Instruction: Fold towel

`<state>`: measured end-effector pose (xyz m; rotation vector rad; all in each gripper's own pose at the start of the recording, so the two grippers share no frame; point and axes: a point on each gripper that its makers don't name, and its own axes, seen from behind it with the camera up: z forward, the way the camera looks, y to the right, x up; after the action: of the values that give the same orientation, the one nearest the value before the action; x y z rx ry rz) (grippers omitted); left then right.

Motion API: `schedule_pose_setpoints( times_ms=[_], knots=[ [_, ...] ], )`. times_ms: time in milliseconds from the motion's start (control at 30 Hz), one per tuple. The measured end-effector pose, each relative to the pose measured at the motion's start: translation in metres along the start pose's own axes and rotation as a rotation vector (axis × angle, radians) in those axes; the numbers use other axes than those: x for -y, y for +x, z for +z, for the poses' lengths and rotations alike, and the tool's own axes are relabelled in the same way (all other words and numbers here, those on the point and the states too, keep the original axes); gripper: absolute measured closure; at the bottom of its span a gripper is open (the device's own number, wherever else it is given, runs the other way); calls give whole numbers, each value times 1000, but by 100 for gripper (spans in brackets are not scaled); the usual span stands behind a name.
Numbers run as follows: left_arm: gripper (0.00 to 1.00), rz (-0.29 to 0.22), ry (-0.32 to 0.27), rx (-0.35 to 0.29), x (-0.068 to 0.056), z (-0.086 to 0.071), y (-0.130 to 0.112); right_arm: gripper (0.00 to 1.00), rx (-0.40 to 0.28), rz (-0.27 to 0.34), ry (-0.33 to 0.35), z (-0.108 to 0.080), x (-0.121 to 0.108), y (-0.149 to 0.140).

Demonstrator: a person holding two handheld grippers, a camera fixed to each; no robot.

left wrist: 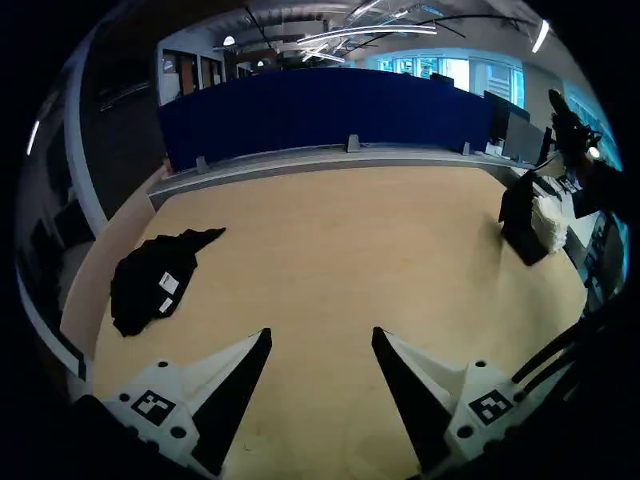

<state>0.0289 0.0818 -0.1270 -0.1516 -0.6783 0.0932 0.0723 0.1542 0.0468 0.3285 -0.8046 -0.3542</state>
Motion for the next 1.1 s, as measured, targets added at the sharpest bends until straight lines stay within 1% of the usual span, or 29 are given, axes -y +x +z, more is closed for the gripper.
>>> schedule_pose_setpoints(
  times_ms=[100,267,467,567,733,1100],
  knots=[
    [7,4,-4,0,-3,1,1,96,19,20,-13,-5,-7,-22],
    [7,13,-12,2,-9,3,2,96,71,54,-38,-14,-19,-68],
    [7,26,-20,9,-16,3,0,96,142,96,-61,-19,-25,-125],
    [7,35,-20,10,-17,2,0,96,175,118,-69,-18,-25,-150],
    [7,47,-14,10,-17,-1,0,96,219,159,-82,-12,-23,-183],
    [7,62,8,11,-12,-8,-1,96,301,240,-109,5,-22,-233]
  ],
)
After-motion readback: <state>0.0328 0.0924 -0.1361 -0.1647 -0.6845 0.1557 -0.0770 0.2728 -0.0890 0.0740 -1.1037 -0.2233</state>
